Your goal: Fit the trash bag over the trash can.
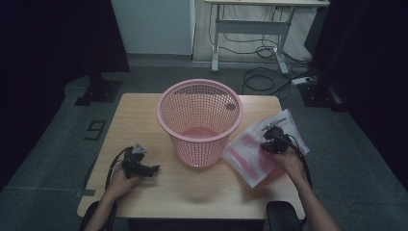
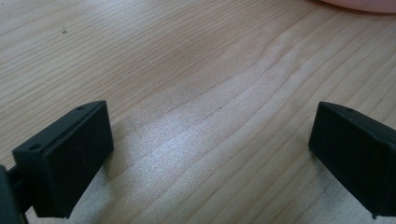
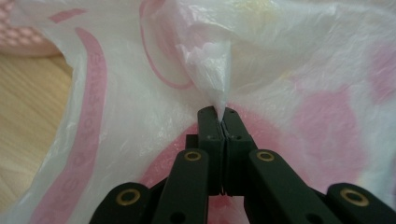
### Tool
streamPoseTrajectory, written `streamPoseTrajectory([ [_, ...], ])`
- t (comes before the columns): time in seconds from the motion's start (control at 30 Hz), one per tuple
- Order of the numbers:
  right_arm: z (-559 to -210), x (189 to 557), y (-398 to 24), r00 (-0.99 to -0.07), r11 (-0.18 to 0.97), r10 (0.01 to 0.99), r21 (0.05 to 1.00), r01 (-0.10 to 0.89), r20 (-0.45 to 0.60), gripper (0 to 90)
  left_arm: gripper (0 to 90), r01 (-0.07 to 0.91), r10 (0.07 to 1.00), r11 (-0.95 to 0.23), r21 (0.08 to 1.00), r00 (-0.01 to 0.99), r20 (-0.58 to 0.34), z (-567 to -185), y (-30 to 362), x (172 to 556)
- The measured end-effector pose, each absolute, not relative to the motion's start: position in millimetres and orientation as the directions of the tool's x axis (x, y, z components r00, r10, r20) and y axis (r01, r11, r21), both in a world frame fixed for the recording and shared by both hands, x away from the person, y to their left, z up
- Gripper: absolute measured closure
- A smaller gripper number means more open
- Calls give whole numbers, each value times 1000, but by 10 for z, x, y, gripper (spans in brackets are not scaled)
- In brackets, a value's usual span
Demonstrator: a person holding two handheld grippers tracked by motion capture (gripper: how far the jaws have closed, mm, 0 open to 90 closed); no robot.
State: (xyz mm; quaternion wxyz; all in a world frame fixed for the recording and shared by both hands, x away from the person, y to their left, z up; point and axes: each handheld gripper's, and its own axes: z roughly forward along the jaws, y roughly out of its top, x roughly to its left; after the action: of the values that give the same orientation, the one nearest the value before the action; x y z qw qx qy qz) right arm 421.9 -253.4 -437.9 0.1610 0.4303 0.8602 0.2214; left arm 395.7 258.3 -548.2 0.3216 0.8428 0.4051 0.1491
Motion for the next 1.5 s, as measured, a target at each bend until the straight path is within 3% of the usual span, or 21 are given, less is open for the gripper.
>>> streamPoseTrajectory([
  [0.67, -3683, 4607, -2496, -550, 482, 833, 569, 666, -62, 881, 0, 586, 779, -464, 664, 627, -9, -5483, 2583, 3957],
  [1.5, -2893, 4770, -2145, -571, 495, 816, 622, 607, -92, 882, 0, 588, 780, -464, 663, 626, -9, -5482, 2581, 3955],
])
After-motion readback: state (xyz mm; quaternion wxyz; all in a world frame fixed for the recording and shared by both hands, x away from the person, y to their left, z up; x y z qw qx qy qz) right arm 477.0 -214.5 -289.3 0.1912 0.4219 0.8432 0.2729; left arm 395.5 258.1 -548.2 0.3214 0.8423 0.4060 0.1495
